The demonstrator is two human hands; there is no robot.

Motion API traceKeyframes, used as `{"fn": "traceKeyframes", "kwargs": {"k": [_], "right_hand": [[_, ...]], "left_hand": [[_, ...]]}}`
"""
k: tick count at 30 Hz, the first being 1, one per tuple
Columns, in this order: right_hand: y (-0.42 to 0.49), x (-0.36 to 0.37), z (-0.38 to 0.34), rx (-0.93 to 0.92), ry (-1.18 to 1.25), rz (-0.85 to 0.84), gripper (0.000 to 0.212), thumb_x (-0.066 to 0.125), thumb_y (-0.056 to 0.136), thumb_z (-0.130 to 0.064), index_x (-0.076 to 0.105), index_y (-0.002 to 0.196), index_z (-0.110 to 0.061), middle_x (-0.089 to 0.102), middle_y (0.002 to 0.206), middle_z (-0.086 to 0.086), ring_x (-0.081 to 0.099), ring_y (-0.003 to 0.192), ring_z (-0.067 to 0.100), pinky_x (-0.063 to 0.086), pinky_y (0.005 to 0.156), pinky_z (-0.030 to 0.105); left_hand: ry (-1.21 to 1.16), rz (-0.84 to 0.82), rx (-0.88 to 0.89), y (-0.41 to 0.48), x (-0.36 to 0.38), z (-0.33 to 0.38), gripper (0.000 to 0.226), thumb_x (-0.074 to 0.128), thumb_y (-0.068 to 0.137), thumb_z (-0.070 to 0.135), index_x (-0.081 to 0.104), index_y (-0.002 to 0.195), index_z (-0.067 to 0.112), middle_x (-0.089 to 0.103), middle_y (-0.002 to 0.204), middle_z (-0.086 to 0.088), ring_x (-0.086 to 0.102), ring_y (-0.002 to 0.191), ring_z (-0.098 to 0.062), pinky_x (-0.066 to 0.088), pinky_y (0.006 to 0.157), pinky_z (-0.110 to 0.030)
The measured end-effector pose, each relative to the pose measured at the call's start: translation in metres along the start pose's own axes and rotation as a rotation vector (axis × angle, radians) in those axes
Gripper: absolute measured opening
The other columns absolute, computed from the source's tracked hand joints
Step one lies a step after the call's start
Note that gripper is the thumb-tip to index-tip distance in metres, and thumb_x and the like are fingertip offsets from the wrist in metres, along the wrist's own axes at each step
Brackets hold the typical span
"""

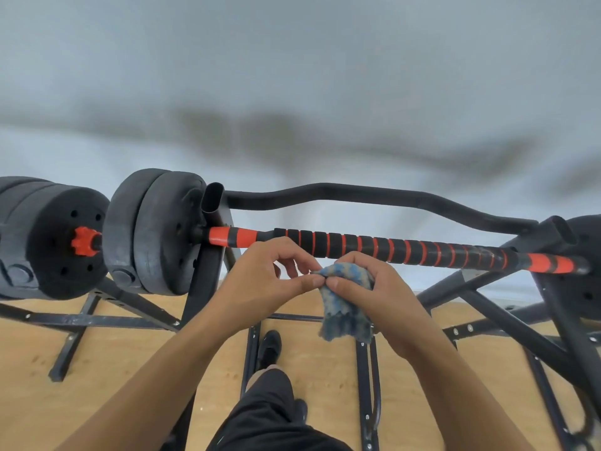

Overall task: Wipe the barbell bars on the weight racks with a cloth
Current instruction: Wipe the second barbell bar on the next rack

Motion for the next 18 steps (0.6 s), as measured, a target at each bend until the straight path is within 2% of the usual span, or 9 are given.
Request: {"fn": "traceKeyframes", "kwargs": {"k": [3,6,8,10,13,15,18], "right_hand": [[0.002,-0.004,-0.008,0.020,-0.046,-0.027,0.015,0.075,0.088,-0.043,0.074,0.096,-0.030,0.071,0.081,-0.001,0.071,0.078,0.018,0.061,0.074,0.035],[0.006,-0.010,-0.019,0.007,-0.110,-0.045,0.019,0.076,0.084,-0.048,0.078,0.090,-0.029,0.071,0.075,0.004,0.068,0.072,0.027,0.057,0.065,0.041],[0.010,-0.015,-0.024,-0.006,-0.165,-0.054,0.017,0.077,0.084,-0.046,0.079,0.088,-0.030,0.071,0.075,0.002,0.069,0.073,0.022,0.057,0.063,0.035],[0.016,-0.024,-0.030,-0.051,-0.227,-0.017,0.009,0.077,0.085,-0.042,0.080,0.086,-0.033,0.072,0.074,-0.005,0.069,0.071,0.011,0.053,0.060,0.020],[0.036,-0.040,-0.038,-0.174,-0.415,0.134,0.009,0.075,0.087,-0.041,0.080,0.087,-0.033,0.072,0.071,-0.010,0.067,0.070,0.010,0.054,0.060,0.019],[0.054,-0.043,-0.039,-0.236,-0.557,0.176,0.017,0.072,0.089,-0.044,0.080,0.093,-0.029,0.072,0.075,-0.014,0.067,0.073,0.008,0.058,0.066,0.024],[0.077,-0.034,-0.036,-0.302,-0.745,0.153,0.024,0.067,0.093,-0.045,0.078,0.103,-0.026,0.073,0.087,-0.011,0.065,0.078,0.010,0.059,0.074,0.033]], "left_hand": [[0.004,-0.007,0.007,0.004,-0.003,-0.001,0.010,0.084,0.083,0.042,0.079,0.090,0.036,0.070,0.094,0.014,0.065,0.085,-0.010,0.047,0.067,-0.018],[0.021,-0.051,0.036,0.009,-0.005,-0.001,0.007,0.082,0.085,0.042,0.080,0.091,0.039,0.069,0.094,0.016,0.065,0.087,-0.010,0.049,0.067,-0.018],[0.038,-0.065,0.054,0.012,-0.007,-0.001,0.007,0.080,0.089,0.035,0.081,0.095,0.038,0.068,0.094,0.017,0.065,0.089,-0.011,0.051,0.067,-0.021],[0.093,0.024,0.095,0.016,-0.011,-0.003,0.014,0.077,0.093,0.022,0.078,0.098,0.036,0.068,0.094,0.019,0.066,0.093,-0.010,0.054,0.071,-0.023],[0.287,0.209,0.173,0.024,-0.018,-0.008,0.023,0.073,0.092,0.010,0.073,0.102,0.032,0.063,0.101,0.021,0.062,0.097,-0.006,0.055,0.080,-0.021],[0.489,0.203,0.245,0.032,-0.022,-0.010,0.024,0.073,0.090,0.020,0.069,0.112,0.028,0.060,0.112,0.015,0.057,0.102,-0.007,0.055,0.088,-0.024],[0.848,-0.019,0.254,0.048,-0.013,-0.021,0.050,0.068,0.089,0.045,0.054,0.133,0.026,0.055,0.124,0.007,0.053,0.107,-0.015,0.051,0.093,-0.035]]}}
Point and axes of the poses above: each hand's wrist, its own y-axis towards the middle knuckle, its own x-axis out of the palm, z = x × y, the point moved 2 cm from there along y, towards the middle knuckle
